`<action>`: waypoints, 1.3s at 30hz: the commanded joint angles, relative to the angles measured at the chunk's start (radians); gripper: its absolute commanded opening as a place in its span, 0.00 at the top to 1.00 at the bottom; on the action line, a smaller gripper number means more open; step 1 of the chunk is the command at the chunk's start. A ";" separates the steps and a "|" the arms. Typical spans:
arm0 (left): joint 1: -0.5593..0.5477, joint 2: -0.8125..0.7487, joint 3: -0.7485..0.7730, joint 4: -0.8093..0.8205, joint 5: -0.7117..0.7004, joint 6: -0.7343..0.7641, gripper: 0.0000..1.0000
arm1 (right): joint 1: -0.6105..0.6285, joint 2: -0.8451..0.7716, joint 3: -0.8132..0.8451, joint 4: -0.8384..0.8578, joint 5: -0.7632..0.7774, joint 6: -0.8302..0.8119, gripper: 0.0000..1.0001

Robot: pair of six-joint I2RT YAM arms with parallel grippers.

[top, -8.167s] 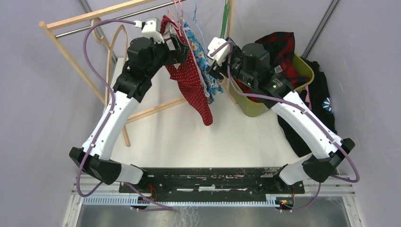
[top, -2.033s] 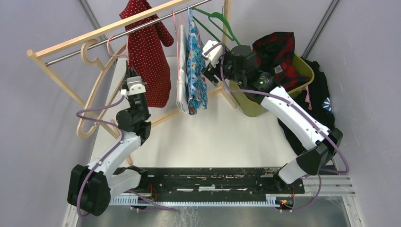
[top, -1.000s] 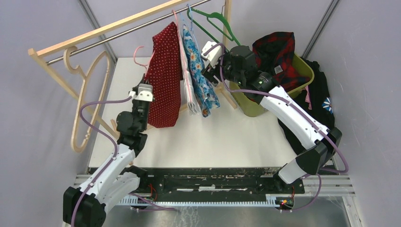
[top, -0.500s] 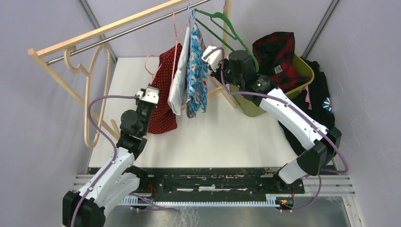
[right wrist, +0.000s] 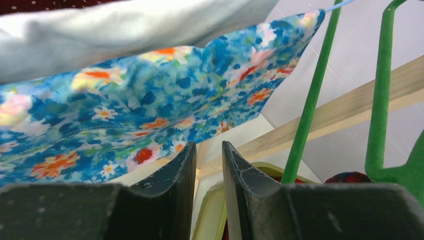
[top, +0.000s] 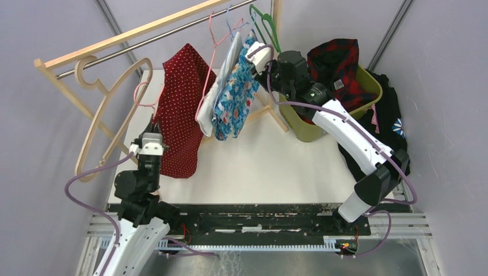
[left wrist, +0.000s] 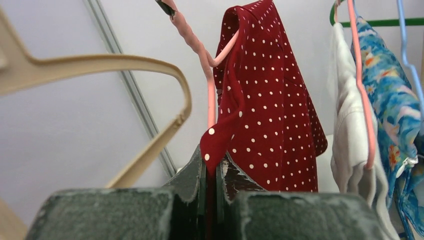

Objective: Remove the skirt from the hanger
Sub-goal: Pick up the hanger from the clothesline.

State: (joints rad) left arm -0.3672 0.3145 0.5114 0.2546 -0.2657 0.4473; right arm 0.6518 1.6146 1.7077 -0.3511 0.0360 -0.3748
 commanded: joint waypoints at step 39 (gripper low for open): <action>-0.002 0.157 0.292 -0.024 0.040 0.136 0.97 | 0.029 0.433 -0.129 -0.033 -0.394 0.405 0.99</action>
State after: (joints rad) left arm -0.3672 0.4671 0.7322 0.1135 -0.2089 0.5247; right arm 0.6807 1.9858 1.4963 -0.4362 -0.3195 -0.0181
